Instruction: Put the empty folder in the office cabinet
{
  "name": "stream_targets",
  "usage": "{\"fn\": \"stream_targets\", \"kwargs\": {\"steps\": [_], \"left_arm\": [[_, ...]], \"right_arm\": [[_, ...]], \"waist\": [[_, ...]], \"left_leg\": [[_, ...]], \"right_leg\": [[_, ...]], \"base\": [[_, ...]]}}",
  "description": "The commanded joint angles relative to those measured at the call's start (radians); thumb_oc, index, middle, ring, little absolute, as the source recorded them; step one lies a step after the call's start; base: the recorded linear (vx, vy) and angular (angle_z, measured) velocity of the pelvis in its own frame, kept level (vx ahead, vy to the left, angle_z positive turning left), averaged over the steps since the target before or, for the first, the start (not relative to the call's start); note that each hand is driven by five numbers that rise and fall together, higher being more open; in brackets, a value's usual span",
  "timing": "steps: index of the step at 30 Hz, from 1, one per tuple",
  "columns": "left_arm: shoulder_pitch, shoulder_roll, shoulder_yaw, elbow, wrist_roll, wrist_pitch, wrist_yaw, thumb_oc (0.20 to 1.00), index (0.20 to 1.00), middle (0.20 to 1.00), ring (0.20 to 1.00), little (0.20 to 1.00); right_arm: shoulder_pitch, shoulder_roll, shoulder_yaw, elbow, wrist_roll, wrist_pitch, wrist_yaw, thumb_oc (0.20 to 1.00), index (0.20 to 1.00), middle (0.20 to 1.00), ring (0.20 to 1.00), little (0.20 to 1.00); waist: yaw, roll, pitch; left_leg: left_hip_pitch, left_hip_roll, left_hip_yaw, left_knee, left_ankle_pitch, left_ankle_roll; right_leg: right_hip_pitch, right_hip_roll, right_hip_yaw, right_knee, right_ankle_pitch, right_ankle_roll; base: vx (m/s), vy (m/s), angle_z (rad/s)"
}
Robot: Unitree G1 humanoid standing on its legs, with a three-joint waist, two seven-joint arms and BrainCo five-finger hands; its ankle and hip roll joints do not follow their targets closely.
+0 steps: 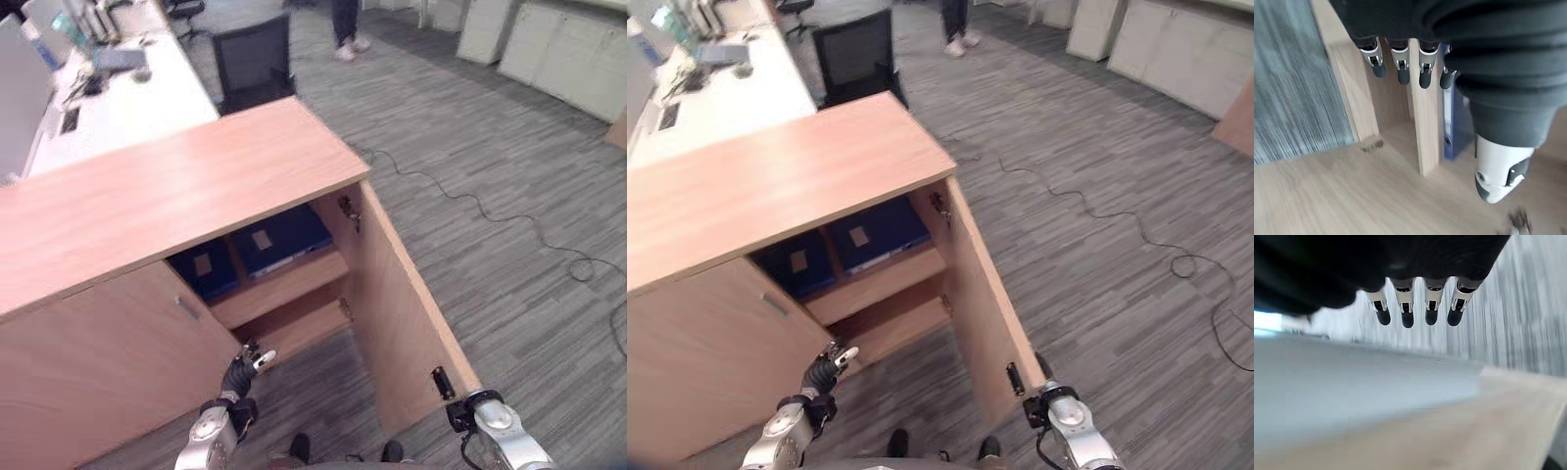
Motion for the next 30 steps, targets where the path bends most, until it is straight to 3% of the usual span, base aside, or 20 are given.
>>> {"fn": "stream_targets", "kwargs": {"steps": [1, 2, 3, 6, 7, 8, 11, 16, 18, 19, 20, 21, 22, 25, 27, 30], "left_arm": [[-0.074, 0.062, 0.025, -0.030, 0.000, -0.052, -0.002, 1.000, 1.000, 1.000, 1.000, 1.000], [-0.074, 0.062, 0.025, -0.030, 0.000, -0.052, -0.002, 1.000, 1.000, 1.000, 1.000, 1.000], [-0.064, 0.065, 0.026, -0.032, 0.001, -0.053, -0.011, 1.000, 1.000, 1.000, 1.000, 1.000], [-0.061, 0.066, 0.029, -0.023, 0.005, -0.053, -0.010, 1.000, 1.000, 1.000, 1.000, 1.000], [-0.061, 0.064, 0.032, -0.020, 0.003, -0.054, -0.010, 1.000, 1.000, 1.000, 1.000, 1.000], [-0.057, 0.059, 0.025, -0.024, 0.008, -0.049, -0.007, 1.000, 1.000, 1.000, 1.000, 1.000], [-0.053, 0.063, 0.020, -0.032, 0.016, -0.045, -0.010, 1.000, 1.000, 1.000, 1.000, 1.000], [-0.049, 0.093, 0.013, -0.059, 0.045, -0.037, -0.017, 1.000, 1.000, 1.000, 1.000, 1.000], [-0.046, 0.106, 0.022, -0.068, 0.043, -0.033, -0.017, 1.000, 1.000, 1.000, 1.000, 1.000], [-0.047, 0.107, 0.022, -0.068, 0.042, -0.033, -0.017, 1.000, 1.000, 1.000, 1.000, 1.000], [-0.045, 0.114, 0.022, -0.076, 0.037, -0.035, -0.015, 1.000, 1.000, 1.000, 1.000, 1.000], [-0.043, 0.118, 0.013, -0.081, 0.031, -0.035, -0.016, 1.000, 1.000, 1.000, 1.000, 1.000], [-0.043, 0.118, 0.013, -0.081, 0.031, -0.035, -0.016, 1.000, 1.000, 1.000, 1.000, 1.000], [-0.048, 0.117, -0.005, -0.080, 0.030, -0.037, -0.024, 1.000, 1.000, 1.000, 1.000, 1.000], [-0.049, 0.123, -0.022, -0.082, 0.030, -0.040, -0.033, 1.000, 1.000, 1.000, 1.000, 1.000], [-0.057, 0.129, -0.046, -0.076, 0.032, -0.045, -0.046, 1.000, 1.000, 1.000, 1.000, 1.000]], "right_arm": [[-0.124, 0.067, 0.051, -0.051, -0.025, -0.053, 0.018, 1.000, 1.000, 1.000, 1.000, 1.000], [-0.125, 0.067, 0.051, -0.051, -0.025, -0.053, 0.018, 1.000, 1.000, 1.000, 1.000, 1.000], [-0.122, 0.064, 0.058, -0.059, -0.025, -0.050, 0.024, 1.000, 1.000, 1.000, 1.000, 1.000], [-0.114, 0.061, 0.052, -0.064, -0.031, -0.041, 0.029, 1.000, 1.000, 1.000, 1.000, 1.000], [-0.101, 0.069, 0.042, -0.062, -0.033, -0.032, 0.033, 1.000, 1.000, 1.000, 1.000, 1.000], [-0.085, 0.082, 0.022, -0.057, -0.033, -0.021, 0.025, 1.000, 1.000, 1.000, 1.000, 1.000], [-0.083, 0.097, 0.007, -0.044, -0.030, -0.016, 0.015, 1.000, 1.000, 1.000, 1.000, 1.000], [-0.103, 0.146, -0.025, -0.042, -0.017, -0.010, -0.009, 1.000, 1.000, 1.000, 1.000, 1.000], [-0.131, 0.161, -0.045, -0.048, -0.017, -0.010, -0.034, 1.000, 1.000, 1.000, 1.000, 1.000], [-0.132, 0.161, -0.045, -0.048, -0.017, -0.010, -0.035, 1.000, 1.000, 1.000, 1.000, 1.000], [-0.144, 0.163, -0.064, -0.049, -0.008, -0.014, -0.052, 1.000, 1.000, 1.000, 1.000, 1.000], [-0.152, 0.161, -0.097, -0.046, -0.004, -0.019, -0.076, 1.000, 1.000, 1.000, 1.000, 1.000], [-0.153, 0.161, -0.098, -0.046, -0.004, -0.019, -0.076, 1.000, 1.000, 1.000, 1.000, 1.000], [-0.184, 0.147, -0.153, -0.001, 0.003, -0.023, -0.126, 1.000, 1.000, 1.000, 1.000, 1.000], [-0.229, 0.130, -0.186, 0.046, 0.024, -0.026, -0.160, 1.000, 1.000, 1.000, 1.000, 1.000], [-0.285, 0.099, -0.222, 0.128, 0.044, -0.033, -0.207, 1.000, 1.000, 1.000, 1.000, 1.000]], "waist": [[0.018, -0.120, 0.040], [0.019, -0.120, 0.037], [0.005, -0.125, 0.030], [-0.004, -0.130, 0.021], [-0.013, -0.124, 0.001], [-0.018, -0.112, -0.023], [-0.012, -0.113, -0.036], [0.016, -0.125, -0.041], [0.030, -0.128, -0.025], [0.031, -0.130, -0.024], [0.032, -0.129, -0.018], [0.018, -0.122, -0.012], [0.019, -0.122, -0.014], [0.000, -0.109, -0.011], [0.004, -0.118, -0.013], [0.010, -0.126, -0.015]], "left_leg": [[-0.012, 0.084, 0.378, 0.091, -0.035, -0.005], [-0.018, 0.084, 0.379, 0.092, -0.033, -0.003], [0.008, 0.131, 0.476, 0.133, -0.055, -0.008], [0.030, 0.158, 0.497, 0.174, -0.073, -0.019], [0.073, 0.166, 0.520, 0.133, -0.087, -0.031], [0.101, 0.156, 0.544, 0.068, -0.080, -0.033], [0.108, 0.127, 0.524, 0.026, -0.078, -0.028], [0.105, 0.056, 0.476, 0.010, -0.114, 0.015], [0.116, 0.018, 0.448, 0.011, -0.140, 0.048], [0.116, 0.016, 0.449, 0.011, -0.140, 0.049], [0.117, 0.005, 0.430, 0.009, -0.142, 0.056], [0.121, -0.002, 0.380, -0.004, -0.136, 0.067], [0.117, -0.003, 0.382, -0.004, -0.133, 0.068], [0.140, -0.008, 0.307, -0.024, -0.129, 0.073], [0.146, -0.031, 0.260, -0.032, -0.133, 0.080], [0.156, -0.056, 0.211, -0.045, -0.128, 0.083]], "right_leg": [[0.033, -0.102, -0.017, 0.074, -0.108, 0.091], [0.027, -0.103, -0.016, 0.074, -0.105, 0.091], [0.037, -0.118, -0.045, 0.070, -0.101, 0.090], [0.051, -0.137, -0.067, 0.062, -0.090, 0.093], [0.063, -0.146, -0.095, 0.055, -0.081, 0.099], [0.071, -0.158, -0.122, 0.058, -0.071, 0.110], [0.070, -0.179, -0.126, 0.071, -0.057, 0.122], [0.067, -0.260, -0.147, 0.153, -0.048, 0.143], [0.030, -0.334, -0.133, 0.276, 0.000, 0.153], [0.028, -0.337, -0.132, 0.279, -0.001, 0.154], [0.011, -0.349, -0.106, 0.316, 0.035, 0.161], [-0.040, -0.309, 0.029, 0.359, 0.027, 0.156], [-0.044, -0.309, 0.030, 0.356, 0.030, 0.156], [-0.078, -0.172, 0.230, 0.287, -0.082, 0.141], [-0.085, -0.134, 0.279, 0.210, -0.073, 0.138], [-0.064, -0.113, 0.276, 0.141, -0.062, 0.149]], "base": [[-0.16, 0.108, 1.20], [-0.09, 0.099, 1.12], [-0.06, 0.113, 0.83], [-0.01, 0.121, 0.90], [0.06, 0.307, 1.41], [0.06, 0.251, 1.28], [0.04, 0.231, 0.76], [0.02, 0.266, 0.54], [0.03, 0.279, 0.34], [0.01, 0.195, 0.44], [0.01, 0.140, 0.45], [0.00, 0.140, 0.53], [0.06, 0.126, 0.77], [0.14, 0.080, 0.57], [0.14, 0.006, 0.51], [0.09, -0.011, 1.05]]}}
